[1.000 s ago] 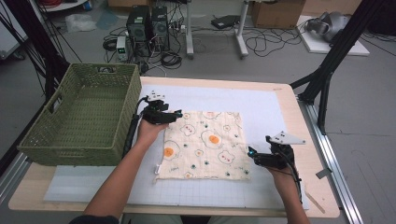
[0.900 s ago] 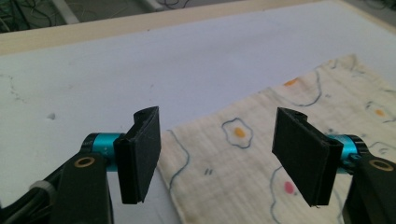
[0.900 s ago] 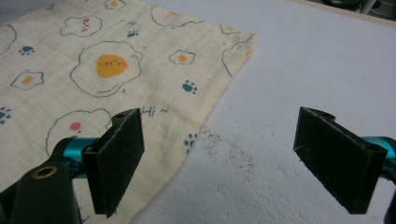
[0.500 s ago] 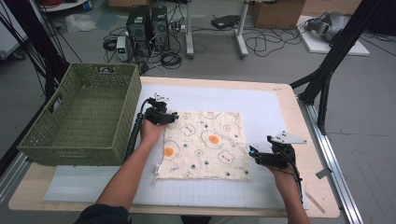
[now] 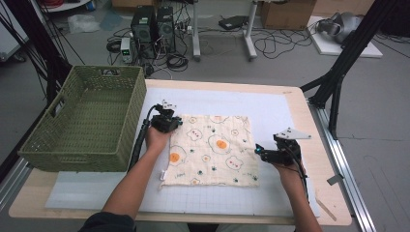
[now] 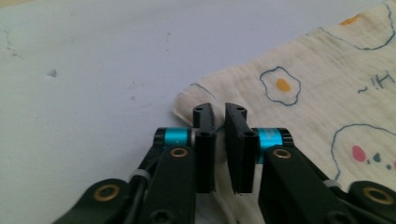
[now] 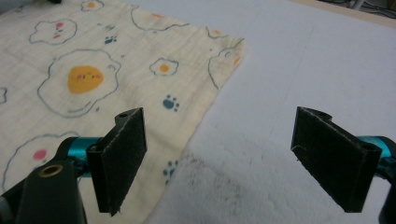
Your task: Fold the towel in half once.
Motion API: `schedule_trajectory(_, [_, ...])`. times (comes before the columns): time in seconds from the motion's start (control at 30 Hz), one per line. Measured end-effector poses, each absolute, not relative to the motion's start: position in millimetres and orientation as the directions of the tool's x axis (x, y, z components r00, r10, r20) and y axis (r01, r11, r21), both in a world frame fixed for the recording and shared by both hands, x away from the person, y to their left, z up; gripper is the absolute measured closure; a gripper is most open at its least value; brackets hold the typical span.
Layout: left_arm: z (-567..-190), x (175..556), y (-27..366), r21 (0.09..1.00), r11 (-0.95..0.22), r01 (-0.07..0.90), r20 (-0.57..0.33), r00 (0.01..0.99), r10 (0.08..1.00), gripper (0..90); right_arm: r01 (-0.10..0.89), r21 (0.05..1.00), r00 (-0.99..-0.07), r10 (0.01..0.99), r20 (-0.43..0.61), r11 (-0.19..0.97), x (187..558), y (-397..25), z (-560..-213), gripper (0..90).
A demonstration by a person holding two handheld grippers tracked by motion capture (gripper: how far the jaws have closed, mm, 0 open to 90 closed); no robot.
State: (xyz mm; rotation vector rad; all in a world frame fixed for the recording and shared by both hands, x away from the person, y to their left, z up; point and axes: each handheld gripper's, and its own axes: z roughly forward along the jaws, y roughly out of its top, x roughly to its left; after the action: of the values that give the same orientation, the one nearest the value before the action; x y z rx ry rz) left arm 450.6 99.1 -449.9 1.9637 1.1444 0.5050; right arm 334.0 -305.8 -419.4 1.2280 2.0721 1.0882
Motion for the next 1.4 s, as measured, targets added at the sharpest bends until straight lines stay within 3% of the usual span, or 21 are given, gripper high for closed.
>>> schedule_trajectory(0.3, [-448,450,101,0.8,-0.258,0.542,-0.07,0.512,0.856,85.4,0.558,0.776,-0.489,0.872,0.022,0.293,391,-292,-421,19.5])
schedule_trajectory(0.37, [-446,449,102,0.803,-0.254,0.54,-0.076,0.515,0.854,85.4,0.574,0.758,-0.497,0.867,0.024,0.308,402,-286,-423,27.0])
schedule_trajectory(0.5, [-444,448,104,0.809,-0.224,0.544,-0.107,0.511,0.853,85.4,0.567,0.746,-0.519,0.855,-0.006,0.349,419,-274,-424,33.6])
schedule_trajectory(0.57, [-443,448,106,0.807,-0.225,0.546,-0.108,0.511,0.853,85.4,0.571,0.741,-0.52,0.854,-0.005,0.352,428,-269,-427,42.6])
schedule_trajectory(0.8, [-440,448,109,0.813,-0.201,0.546,-0.133,0.51,0.85,85.5,0.632,0.699,-0.477,0.879,0.011,0.335,451,-261,-441,46.9])
schedule_trajectory(0.93, [-441,448,109,0.81,-0.204,0.55,-0.136,0.514,0.847,85.5,0.62,0.707,-0.491,0.871,0.01,0.34,455,-256,-442,61.9])
schedule_trajectory(1.03, [-440,448,109,0.813,-0.195,0.549,-0.137,0.505,0.852,85.8,0.636,0.702,-0.493,0.869,0.048,0.322,455,-255,-441,80.9])
schedule_trajectory(1.1, [-438,448,110,0.821,-0.182,0.541,-0.133,0.492,0.86,86.0,0.656,0.688,-0.481,0.874,0.062,0.312,457,-254,-439,84.9])
schedule_trajectory(1.23, [-425,447,116,0.858,-0.099,0.505,-0.176,0.469,0.866,86.2,0.624,0.719,-0.445,0.896,0.004,0.307,454,-254,-430,86.1])
schedule_trajectory(1.4, [-416,443,120,0.871,-0.087,0.483,-0.183,0.484,0.856,86.2,0.56,0.776,-0.452,0.892,-0.008,0.291,447,-256,-416,86.1])
